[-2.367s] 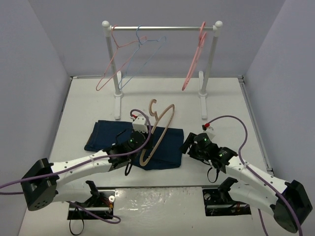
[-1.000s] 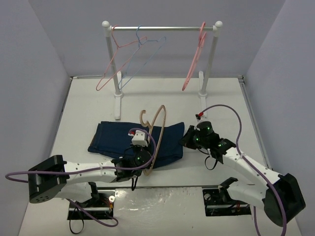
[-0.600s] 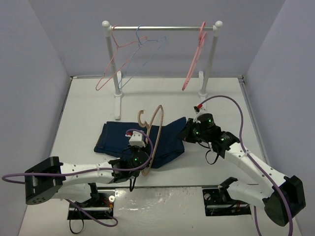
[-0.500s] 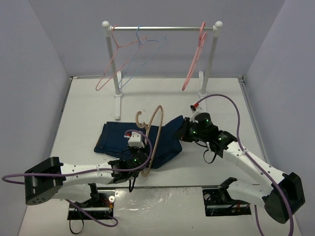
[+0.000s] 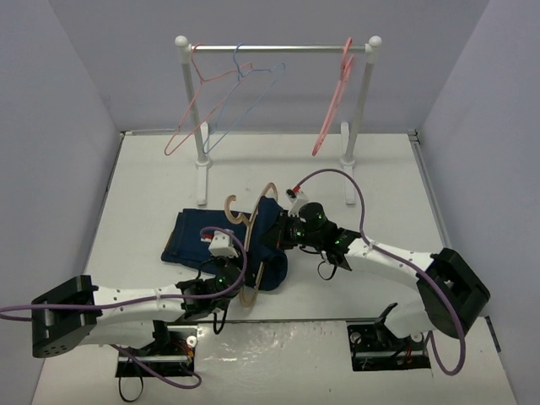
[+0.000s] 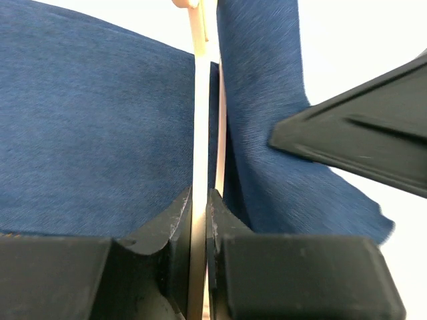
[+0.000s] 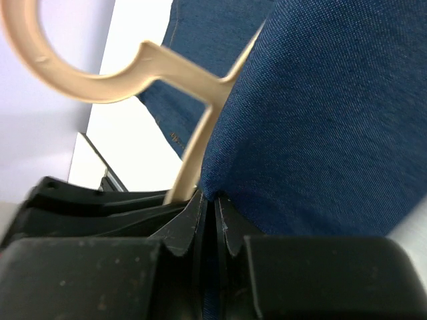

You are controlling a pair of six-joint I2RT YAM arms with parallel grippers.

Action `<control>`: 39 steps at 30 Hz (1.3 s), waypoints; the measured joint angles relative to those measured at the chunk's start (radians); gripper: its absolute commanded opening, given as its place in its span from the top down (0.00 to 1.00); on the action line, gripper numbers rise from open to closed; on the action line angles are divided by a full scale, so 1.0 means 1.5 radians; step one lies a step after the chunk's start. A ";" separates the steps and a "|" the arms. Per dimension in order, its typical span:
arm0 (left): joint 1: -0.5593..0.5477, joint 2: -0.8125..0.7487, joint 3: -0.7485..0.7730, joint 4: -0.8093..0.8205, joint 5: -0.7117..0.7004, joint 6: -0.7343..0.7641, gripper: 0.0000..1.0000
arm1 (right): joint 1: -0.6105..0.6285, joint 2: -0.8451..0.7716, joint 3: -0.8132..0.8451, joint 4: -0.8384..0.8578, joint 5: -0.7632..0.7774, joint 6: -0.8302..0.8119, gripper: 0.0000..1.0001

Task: Place the trousers on the hanger

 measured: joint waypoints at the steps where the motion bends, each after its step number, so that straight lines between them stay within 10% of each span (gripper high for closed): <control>1: 0.000 -0.017 -0.008 -0.002 -0.001 -0.003 1.00 | 0.000 0.012 -0.005 0.019 -0.004 0.001 1.00; 27: 0.001 -0.098 -0.051 0.035 -0.008 0.020 1.00 | 0.046 0.187 0.019 0.172 -0.029 0.002 1.00; 34: 0.001 -0.108 -0.050 0.034 -0.014 0.034 1.00 | 0.071 0.208 0.040 0.160 -0.031 -0.011 0.60; 39: 0.001 -0.100 -0.050 0.036 -0.020 0.032 1.00 | 0.068 0.202 0.077 0.081 -0.012 -0.063 0.53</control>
